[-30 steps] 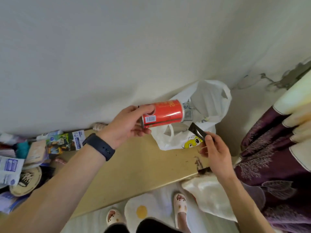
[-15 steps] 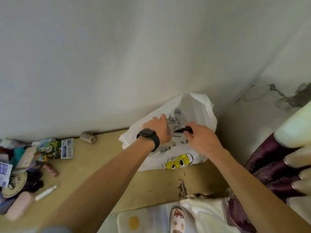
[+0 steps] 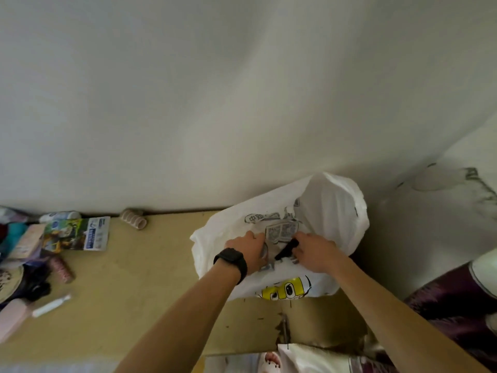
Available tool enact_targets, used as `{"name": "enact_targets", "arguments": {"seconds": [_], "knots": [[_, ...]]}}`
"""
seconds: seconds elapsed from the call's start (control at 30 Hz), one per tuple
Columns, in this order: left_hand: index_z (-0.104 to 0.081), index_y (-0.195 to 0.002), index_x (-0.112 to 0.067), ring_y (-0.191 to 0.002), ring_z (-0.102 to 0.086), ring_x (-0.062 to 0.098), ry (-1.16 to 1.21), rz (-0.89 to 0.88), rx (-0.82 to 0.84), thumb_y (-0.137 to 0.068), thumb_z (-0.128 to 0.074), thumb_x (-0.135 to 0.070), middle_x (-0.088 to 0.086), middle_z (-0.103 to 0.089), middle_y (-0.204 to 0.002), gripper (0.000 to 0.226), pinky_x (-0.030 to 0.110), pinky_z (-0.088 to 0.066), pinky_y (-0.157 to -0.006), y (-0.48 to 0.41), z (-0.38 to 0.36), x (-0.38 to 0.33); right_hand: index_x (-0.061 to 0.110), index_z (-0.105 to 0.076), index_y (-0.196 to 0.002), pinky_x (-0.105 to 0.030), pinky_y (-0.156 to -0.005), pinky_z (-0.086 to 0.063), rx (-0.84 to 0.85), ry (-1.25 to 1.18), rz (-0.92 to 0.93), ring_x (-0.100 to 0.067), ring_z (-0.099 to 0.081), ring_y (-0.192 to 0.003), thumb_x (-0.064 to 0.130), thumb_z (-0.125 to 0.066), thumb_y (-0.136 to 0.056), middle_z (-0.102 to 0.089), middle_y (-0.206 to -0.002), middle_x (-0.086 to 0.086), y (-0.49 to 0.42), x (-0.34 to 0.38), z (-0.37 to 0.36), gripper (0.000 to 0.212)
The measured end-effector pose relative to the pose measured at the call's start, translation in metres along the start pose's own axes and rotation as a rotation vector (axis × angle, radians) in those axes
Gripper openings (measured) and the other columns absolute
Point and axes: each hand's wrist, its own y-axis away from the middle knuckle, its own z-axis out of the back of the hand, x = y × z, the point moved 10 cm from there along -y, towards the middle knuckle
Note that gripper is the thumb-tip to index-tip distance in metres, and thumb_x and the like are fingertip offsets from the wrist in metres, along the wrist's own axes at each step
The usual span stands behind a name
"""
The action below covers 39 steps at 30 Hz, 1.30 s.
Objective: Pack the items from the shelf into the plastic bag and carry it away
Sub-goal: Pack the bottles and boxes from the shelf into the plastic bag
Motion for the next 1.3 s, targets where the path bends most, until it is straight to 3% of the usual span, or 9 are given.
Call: {"name": "enact_targets", "arguments": {"seconds": [0.13,0.33,0.5,0.7,0.83,0.9,1.03,1.13,1.3], "knots": [[-0.041,-0.138,-0.017,-0.120,-0.047,0.032,-0.175,-0.059,-0.118,-0.094,-0.054,-0.046,0.009,-0.049,-0.135,0.054,0.045,-0.037,-0.099,0.009,0.004,-0.013,0.025,-0.046,-0.136,-0.043,-0.100,-0.041,-0.147,0.220,0.050,-0.027,-0.053,-0.115,0.044,-0.030,-0.101,-0.059,-0.130,-0.005,0.015,0.008,0.016,0.042],[-0.020,-0.153,-0.018,-0.148,0.015,0.039,-0.393,0.064,-0.022,-0.092,-0.046,-0.057,0.019,-0.011,-0.161,0.077,0.052,0.000,-0.118,0.035,-0.004,0.014,0.029,-0.071,-0.101,-0.065,-0.109,0.017,-0.006,0.420,-0.054,-0.026,-0.039,-0.131,0.066,-0.002,-0.093,-0.064,-0.114,0.001,0.041,0.001,-0.016,0.079],[-0.001,-0.157,-0.022,-0.147,0.021,0.035,-0.566,0.319,0.126,-0.096,-0.049,-0.054,0.014,0.023,-0.160,0.084,0.046,0.000,-0.119,0.065,0.001,0.099,0.024,-0.074,-0.096,-0.048,-0.114,-0.014,-0.045,0.306,0.032,-0.019,-0.050,-0.106,0.062,-0.012,-0.098,-0.065,-0.096,0.000,0.062,0.031,-0.029,0.072],[-0.012,-0.156,-0.033,-0.139,0.026,0.052,-0.995,0.405,0.201,-0.103,-0.024,-0.049,0.013,0.020,-0.161,0.056,0.081,0.027,-0.081,0.107,0.040,0.155,0.043,-0.068,-0.095,-0.031,-0.081,-0.060,0.162,-0.057,-0.064,-0.002,-0.066,-0.078,0.100,-0.047,-0.054,-0.071,-0.090,0.022,-0.021,-0.061,-0.149,0.073],[-0.014,-0.156,-0.025,-0.139,0.029,0.050,-0.907,0.305,0.052,-0.102,-0.027,-0.035,0.012,0.014,-0.163,0.056,0.075,0.019,-0.102,0.120,0.066,0.139,0.029,-0.062,-0.082,-0.030,-0.076,-0.055,0.224,0.040,0.007,-0.016,-0.061,-0.083,0.042,-0.066,-0.078,-0.064,-0.087,0.003,0.079,0.053,-0.029,0.015],[-0.020,-0.154,-0.027,-0.139,0.029,0.050,-0.755,0.228,-0.081,-0.097,-0.035,-0.032,0.013,0.009,-0.163,0.059,0.074,0.018,-0.103,0.118,0.075,0.112,0.031,-0.061,-0.109,-0.028,-0.087,-0.051,0.249,0.041,0.078,-0.013,-0.057,-0.099,0.039,-0.069,-0.079,-0.060,-0.109,0.005,0.097,0.073,-0.010,0.032],[-0.036,-0.146,-0.028,-0.147,0.018,0.038,-0.358,0.093,-0.314,-0.092,-0.045,-0.034,0.011,-0.006,-0.163,0.055,0.068,0.014,-0.110,0.109,0.082,0.056,0.032,-0.055,-0.124,-0.031,-0.087,-0.055,-0.209,-0.120,0.314,-0.006,-0.061,-0.099,0.038,-0.057,-0.093,-0.062,-0.118,0.013,0.113,0.100,0.064,0.032],[-0.042,-0.143,-0.025,-0.150,0.011,0.033,-0.364,-0.004,-0.309,-0.094,-0.050,-0.039,0.013,-0.011,-0.163,0.052,0.064,0.015,-0.113,0.097,0.062,0.026,0.030,-0.055,-0.130,-0.047,-0.106,-0.037,-0.700,0.336,0.465,-0.020,-0.050,-0.125,0.043,-0.049,-0.091,-0.055,-0.138,0.001,0.123,0.114,0.124,0.042],[-0.012,-0.156,-0.030,-0.145,0.022,0.041,-0.669,0.093,0.022,-0.089,-0.050,-0.063,0.021,0.011,-0.161,0.083,0.072,0.018,-0.106,0.077,0.006,0.055,0.040,0.012,-0.153,-0.059,-0.119,-0.005,-0.006,0.596,-0.115,-0.033,0.000,-0.150,0.078,-0.062,-0.067,0.007,-0.165,-0.004,0.043,-0.023,0.084,0.120]]}}
